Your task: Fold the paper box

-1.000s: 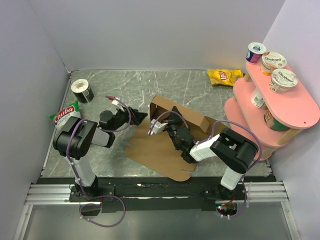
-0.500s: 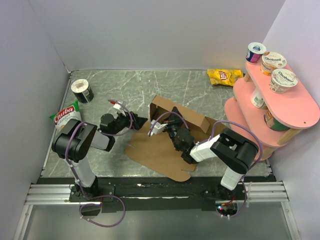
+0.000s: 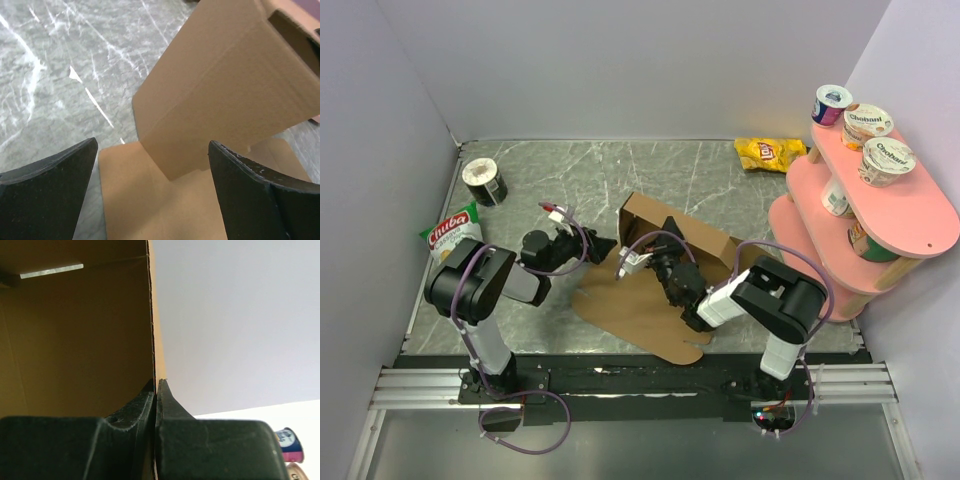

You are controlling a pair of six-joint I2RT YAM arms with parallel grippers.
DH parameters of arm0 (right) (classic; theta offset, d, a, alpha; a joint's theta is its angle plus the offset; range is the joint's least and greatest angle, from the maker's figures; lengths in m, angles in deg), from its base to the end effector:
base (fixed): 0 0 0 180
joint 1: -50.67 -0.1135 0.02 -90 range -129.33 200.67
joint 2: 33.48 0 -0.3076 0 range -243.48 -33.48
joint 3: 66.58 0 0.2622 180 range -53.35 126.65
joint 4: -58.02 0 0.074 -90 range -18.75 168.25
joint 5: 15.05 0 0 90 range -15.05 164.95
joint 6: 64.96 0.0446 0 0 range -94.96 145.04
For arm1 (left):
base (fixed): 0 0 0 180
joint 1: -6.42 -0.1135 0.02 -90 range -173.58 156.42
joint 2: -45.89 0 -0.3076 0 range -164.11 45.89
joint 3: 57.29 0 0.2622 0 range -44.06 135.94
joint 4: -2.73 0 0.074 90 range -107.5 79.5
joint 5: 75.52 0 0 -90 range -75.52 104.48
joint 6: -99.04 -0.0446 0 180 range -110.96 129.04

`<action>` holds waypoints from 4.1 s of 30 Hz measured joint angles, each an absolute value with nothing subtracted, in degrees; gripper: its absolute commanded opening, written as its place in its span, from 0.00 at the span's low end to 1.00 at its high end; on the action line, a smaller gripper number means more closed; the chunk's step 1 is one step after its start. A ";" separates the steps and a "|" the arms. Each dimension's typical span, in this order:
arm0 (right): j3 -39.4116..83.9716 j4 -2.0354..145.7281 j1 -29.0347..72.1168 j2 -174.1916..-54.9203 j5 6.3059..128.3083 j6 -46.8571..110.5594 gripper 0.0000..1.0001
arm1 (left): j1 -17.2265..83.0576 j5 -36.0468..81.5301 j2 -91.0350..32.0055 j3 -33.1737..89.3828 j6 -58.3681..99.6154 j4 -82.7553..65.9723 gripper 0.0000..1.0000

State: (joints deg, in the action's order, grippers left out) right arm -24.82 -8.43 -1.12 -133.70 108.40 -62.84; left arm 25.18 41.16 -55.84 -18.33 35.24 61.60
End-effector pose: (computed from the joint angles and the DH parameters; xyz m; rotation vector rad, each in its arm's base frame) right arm 0.2184 0.2377 0.2082 -1.1800 0.9634 -0.9243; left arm 0.2929 -0.1206 0.1738 0.2629 1.7042 -0.9702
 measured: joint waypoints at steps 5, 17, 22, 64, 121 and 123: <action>-24.80 -9.87 -1.58 -134.64 109.06 -64.61 0.03 | 25.90 41.90 -55.99 -18.26 34.39 62.58 0.99; -24.78 -7.05 -1.65 -132.26 110.13 -60.37 0.03 | 31.37 38.53 -57.61 -14.44 27.94 62.65 0.96; -24.75 -5.54 -1.69 -131.27 110.37 -59.12 0.03 | 32.59 37.03 -57.77 -13.91 28.09 62.23 0.96; -24.36 0.73 -1.52 -127.14 117.16 -47.78 0.06 | 38.38 31.06 -69.87 0.60 36.62 67.65 0.41; -20.23 26.06 0.60 -116.52 115.07 -26.99 0.00 | 37.64 39.06 -75.82 12.27 35.68 64.16 0.19; -20.21 26.06 0.60 -116.54 115.11 -26.78 0.00 | 38.21 36.94 -75.80 11.68 35.44 64.92 0.16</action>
State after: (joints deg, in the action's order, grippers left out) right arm -20.21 26.06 0.60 -116.54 115.11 -26.78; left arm 38.21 36.94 -75.80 11.68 35.44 64.92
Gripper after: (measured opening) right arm 0.070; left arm 0.461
